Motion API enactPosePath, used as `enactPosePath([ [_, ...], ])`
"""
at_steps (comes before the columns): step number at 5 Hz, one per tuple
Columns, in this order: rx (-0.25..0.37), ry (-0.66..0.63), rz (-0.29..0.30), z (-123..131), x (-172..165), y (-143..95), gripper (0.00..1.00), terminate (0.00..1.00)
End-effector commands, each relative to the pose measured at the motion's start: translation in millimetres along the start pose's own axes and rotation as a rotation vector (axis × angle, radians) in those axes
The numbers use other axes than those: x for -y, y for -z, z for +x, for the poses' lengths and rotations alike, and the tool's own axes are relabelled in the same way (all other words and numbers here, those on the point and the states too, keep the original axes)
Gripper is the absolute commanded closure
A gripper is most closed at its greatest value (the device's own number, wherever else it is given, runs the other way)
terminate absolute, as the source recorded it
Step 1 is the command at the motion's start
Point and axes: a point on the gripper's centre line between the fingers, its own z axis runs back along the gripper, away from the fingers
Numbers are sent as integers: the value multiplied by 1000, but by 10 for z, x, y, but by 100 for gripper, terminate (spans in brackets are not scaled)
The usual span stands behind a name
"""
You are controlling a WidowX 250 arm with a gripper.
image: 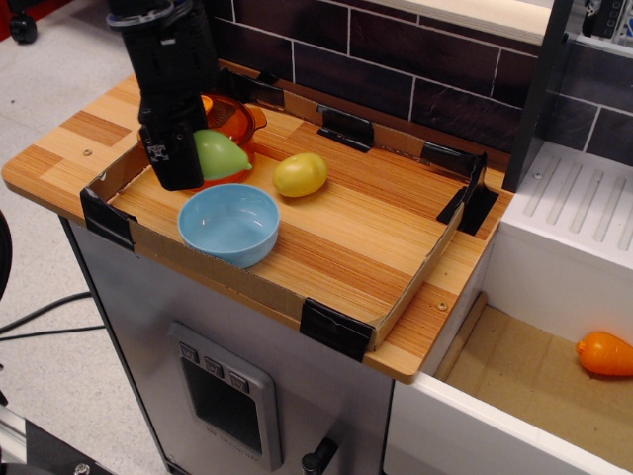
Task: Put pear in bowl
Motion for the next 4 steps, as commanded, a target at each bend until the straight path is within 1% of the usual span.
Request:
enactPosePath([
  [1,-61,-21,44,-61,13,-99,0,0],
  [2,-39,-25,20,-47,28,-238,0,0],
  [3,-14,-39,53,22,13,-389,0,0],
  [4,28,-152,77,136,-77,-691,0,0],
])
